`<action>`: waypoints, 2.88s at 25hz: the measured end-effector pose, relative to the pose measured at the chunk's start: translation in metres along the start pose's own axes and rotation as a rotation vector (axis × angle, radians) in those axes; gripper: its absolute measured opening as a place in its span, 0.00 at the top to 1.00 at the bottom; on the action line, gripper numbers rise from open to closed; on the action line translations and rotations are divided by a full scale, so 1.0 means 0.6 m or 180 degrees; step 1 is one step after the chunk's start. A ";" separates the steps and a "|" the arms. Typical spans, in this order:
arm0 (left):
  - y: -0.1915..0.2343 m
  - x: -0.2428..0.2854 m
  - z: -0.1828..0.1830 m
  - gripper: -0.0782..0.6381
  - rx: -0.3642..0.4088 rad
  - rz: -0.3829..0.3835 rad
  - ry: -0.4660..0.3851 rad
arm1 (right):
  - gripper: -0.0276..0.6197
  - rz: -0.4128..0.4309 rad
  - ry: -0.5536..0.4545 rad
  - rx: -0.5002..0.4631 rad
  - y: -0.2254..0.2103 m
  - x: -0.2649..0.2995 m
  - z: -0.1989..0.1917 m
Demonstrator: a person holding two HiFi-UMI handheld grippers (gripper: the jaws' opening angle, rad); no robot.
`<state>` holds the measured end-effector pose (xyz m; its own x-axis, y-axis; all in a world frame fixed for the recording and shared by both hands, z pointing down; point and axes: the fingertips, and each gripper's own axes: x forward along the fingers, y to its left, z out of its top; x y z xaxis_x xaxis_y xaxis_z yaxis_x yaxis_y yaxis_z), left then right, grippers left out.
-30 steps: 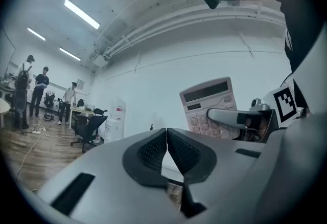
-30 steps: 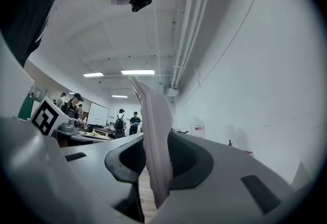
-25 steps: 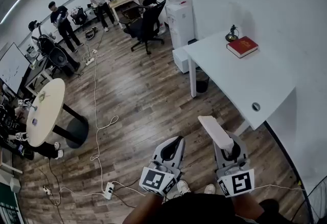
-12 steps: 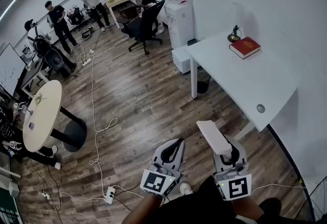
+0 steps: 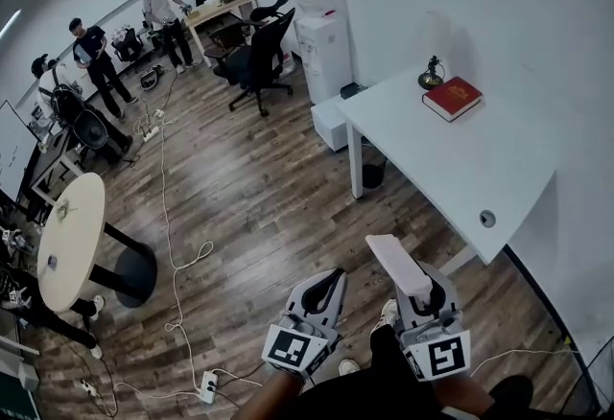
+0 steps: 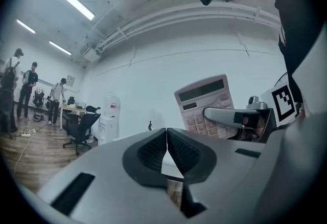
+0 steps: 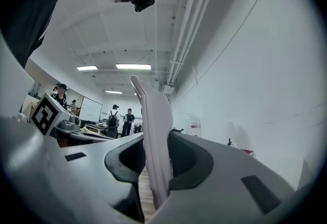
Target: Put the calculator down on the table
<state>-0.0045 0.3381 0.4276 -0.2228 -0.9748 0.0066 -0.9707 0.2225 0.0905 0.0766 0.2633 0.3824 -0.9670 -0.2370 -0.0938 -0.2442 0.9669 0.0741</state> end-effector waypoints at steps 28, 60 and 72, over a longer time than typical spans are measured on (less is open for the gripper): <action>0.069 0.497 -0.022 0.86 -0.0054 -0.0265 0.0228 | 0.77 -0.0416 0.0215 0.0502 -0.438 0.225 -0.106; 0.108 0.905 -0.035 0.86 0.0100 -0.1453 0.0365 | 0.77 -0.1530 0.0004 0.0624 -0.719 0.408 -0.135; 0.104 1.011 -0.045 0.86 0.0065 -0.2197 0.0354 | 0.77 -0.2042 0.0138 0.0518 -0.786 0.439 -0.159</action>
<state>-0.1975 -0.2396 0.4643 0.4548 -0.8888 0.0565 -0.8888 -0.4489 0.0919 -0.0696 -0.2643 0.4172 -0.6364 -0.7708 -0.0290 -0.7616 0.6339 -0.1343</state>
